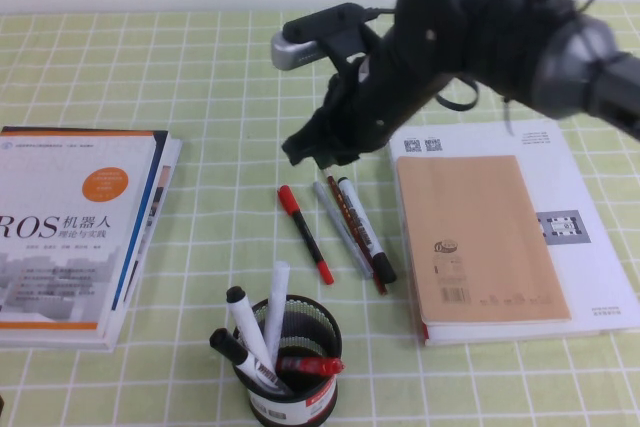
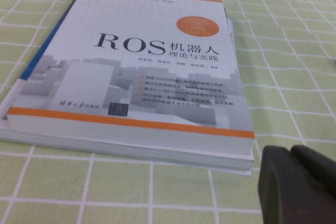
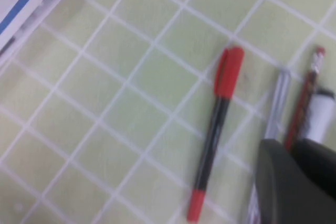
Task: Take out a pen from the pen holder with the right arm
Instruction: 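Take a marker out of the pen holder and lay it on the table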
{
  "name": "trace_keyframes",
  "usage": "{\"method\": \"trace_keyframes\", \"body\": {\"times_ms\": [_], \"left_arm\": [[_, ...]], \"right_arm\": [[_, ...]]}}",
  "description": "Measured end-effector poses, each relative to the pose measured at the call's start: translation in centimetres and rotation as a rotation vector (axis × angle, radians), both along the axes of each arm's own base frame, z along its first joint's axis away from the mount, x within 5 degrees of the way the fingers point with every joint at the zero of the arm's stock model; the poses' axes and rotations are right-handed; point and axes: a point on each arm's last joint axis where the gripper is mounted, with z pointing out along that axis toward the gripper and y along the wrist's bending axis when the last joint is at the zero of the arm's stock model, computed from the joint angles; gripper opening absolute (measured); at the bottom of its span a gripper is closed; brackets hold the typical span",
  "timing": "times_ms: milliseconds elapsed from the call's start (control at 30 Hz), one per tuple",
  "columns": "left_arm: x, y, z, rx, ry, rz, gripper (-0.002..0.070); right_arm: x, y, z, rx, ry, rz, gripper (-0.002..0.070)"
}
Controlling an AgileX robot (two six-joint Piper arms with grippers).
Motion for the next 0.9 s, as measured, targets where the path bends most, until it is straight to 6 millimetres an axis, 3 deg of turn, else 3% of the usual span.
{"method": "trace_keyframes", "body": {"times_ms": [500, 700, 900], "left_arm": [[0.0, 0.0, 0.0, 0.0, 0.0, 0.0, -0.0008], [0.0, 0.0, 0.0, 0.0, 0.0, 0.0, -0.0008], [0.0, 0.0, 0.0, 0.0, 0.0, 0.0, -0.0008]], "right_arm": [[-13.4, -9.9, 3.6, 0.05, -0.075, -0.043, -0.0011], [-18.2, -13.5, 3.3, 0.104, -0.132, -0.063, -0.0012], [-21.9, -15.9, 2.6, 0.086, -0.076, -0.048, -0.0012]]}}
